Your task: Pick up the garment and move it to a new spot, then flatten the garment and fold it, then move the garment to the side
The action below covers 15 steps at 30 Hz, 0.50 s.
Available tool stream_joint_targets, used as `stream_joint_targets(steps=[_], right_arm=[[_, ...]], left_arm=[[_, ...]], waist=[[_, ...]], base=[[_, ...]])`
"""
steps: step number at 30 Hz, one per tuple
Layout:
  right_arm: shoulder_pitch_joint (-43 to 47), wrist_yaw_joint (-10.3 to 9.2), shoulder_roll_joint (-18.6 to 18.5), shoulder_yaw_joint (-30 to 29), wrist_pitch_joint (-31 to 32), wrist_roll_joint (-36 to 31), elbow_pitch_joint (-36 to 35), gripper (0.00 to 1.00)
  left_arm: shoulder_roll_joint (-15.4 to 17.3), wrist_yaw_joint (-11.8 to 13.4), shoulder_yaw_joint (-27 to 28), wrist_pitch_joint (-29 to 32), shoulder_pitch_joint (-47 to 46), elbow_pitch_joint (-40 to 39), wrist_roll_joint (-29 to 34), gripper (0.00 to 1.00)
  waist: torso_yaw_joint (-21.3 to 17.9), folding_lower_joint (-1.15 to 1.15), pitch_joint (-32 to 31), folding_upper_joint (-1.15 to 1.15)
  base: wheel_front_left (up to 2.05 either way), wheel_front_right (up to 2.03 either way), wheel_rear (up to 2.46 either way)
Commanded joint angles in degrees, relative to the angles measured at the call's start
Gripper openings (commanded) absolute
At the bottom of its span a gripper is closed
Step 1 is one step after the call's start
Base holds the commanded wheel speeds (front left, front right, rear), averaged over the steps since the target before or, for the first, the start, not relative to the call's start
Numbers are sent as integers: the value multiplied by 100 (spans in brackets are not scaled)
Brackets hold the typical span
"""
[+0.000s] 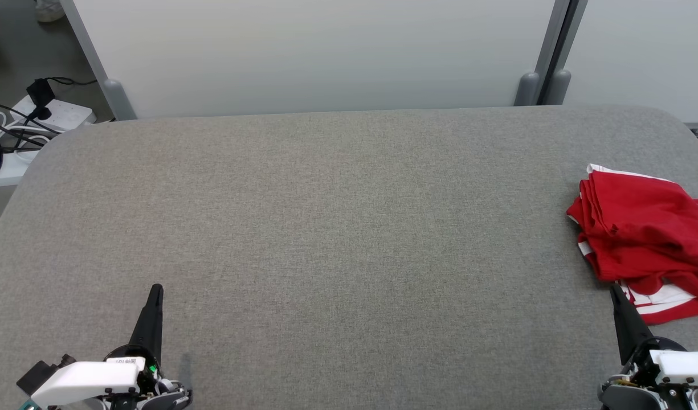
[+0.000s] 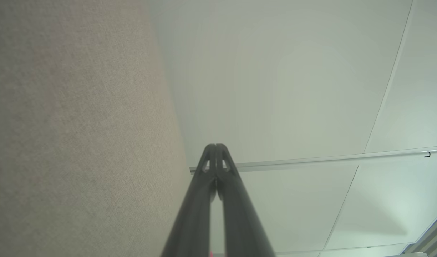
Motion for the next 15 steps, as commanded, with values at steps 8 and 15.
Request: stream_joint_targets(steps=[8,15], right_arm=[[-287,26,-78,68,113,247,-116,0],[-288,26,-66,52,126,233,-115,0]], left_arm=[[27,-91,258,72,-326,-123,-206,0],[25,-91,260,74,-327,-123,-204,0]], waist=[[-4,0,0,0],[-4,0,0,0]], base=[[0,0,0],[0,0,0]])
